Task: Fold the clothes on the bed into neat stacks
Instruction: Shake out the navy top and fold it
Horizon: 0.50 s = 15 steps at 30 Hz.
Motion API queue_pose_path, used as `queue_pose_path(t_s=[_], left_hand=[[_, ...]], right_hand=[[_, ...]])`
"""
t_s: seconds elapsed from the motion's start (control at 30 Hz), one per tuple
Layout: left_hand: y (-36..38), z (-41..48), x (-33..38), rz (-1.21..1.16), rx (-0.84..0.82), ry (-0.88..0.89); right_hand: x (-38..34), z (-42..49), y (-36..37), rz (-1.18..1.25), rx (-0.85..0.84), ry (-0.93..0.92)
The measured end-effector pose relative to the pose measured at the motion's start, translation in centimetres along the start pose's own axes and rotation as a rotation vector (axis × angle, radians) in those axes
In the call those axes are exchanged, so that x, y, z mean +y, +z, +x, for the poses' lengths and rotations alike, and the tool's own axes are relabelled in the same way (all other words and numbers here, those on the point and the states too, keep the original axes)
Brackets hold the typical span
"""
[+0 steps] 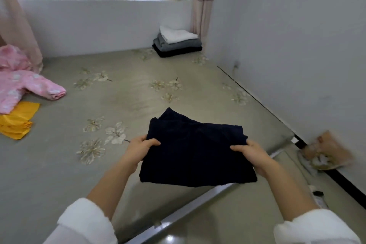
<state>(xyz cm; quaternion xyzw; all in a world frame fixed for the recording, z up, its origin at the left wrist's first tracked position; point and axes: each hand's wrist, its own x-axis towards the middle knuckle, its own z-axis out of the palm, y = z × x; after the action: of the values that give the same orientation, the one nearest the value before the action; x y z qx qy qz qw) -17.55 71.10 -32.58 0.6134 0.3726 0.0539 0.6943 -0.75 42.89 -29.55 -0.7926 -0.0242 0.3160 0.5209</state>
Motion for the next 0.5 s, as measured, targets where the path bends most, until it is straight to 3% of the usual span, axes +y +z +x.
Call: queue_pose_path(t_s=[0.5], left_hand=[[25.5,14.7,9.8,0.099,-0.234,0.066]], right_hand=[[-1.5,11.4,-22.7,0.074,0.276,-0.005]])
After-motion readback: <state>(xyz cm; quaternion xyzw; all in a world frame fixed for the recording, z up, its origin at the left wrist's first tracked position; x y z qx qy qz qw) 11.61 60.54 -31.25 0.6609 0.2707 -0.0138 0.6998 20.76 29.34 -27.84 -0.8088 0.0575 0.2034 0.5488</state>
